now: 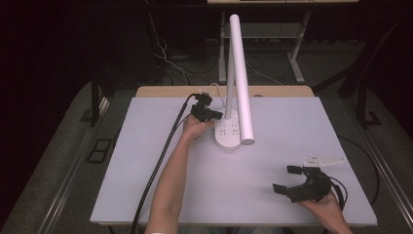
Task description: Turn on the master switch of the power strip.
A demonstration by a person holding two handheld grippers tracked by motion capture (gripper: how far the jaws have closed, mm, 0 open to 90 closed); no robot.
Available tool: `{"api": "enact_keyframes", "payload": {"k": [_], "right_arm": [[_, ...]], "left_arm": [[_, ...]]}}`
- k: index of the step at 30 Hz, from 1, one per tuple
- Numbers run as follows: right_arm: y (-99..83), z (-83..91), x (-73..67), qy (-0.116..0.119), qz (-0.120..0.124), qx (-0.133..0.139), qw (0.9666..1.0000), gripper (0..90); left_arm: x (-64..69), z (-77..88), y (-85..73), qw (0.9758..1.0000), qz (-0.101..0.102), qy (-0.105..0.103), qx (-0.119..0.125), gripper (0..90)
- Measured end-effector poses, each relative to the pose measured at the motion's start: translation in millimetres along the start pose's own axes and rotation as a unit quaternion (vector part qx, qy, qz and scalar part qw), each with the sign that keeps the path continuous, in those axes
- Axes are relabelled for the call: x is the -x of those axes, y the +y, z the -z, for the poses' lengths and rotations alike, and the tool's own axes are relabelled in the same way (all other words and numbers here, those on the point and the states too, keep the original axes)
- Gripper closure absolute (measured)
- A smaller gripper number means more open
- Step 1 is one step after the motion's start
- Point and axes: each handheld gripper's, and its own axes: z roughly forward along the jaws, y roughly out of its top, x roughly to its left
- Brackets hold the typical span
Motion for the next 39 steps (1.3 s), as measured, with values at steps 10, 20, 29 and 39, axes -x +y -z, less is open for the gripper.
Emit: {"api": "enact_keyframes", "payload": {"k": [10, 20, 29, 39], "right_arm": [[-0.1, -0.1, 0.0, -0.001, 0.001, 0.0, 1.0, 0.0], [0.0, -0.1, 0.0, -0.001, 0.0, 0.0, 1.0, 0.0], [0.2, 0.1, 0.1, -0.002, 0.0, -0.001, 1.0, 0.0], [0.2, 0.6, 0.4, -0.003, 0.0, 0.0, 1.0, 0.0]], "left_arm": [[6.7, 12.5, 4.8, 0.9998, -0.013, 0.001, 0.016, 90.0], [11.2, 30.2, 6.9, 0.9992, -0.011, 0.003, 0.037, 89.9], [6.7, 56.6, 1.6, 0.9982, -0.003, 0.002, 0.059, 82.4], [8.4, 86.4, -6.4, 0.9963, -0.006, -0.032, 0.08, 39.6]]}}
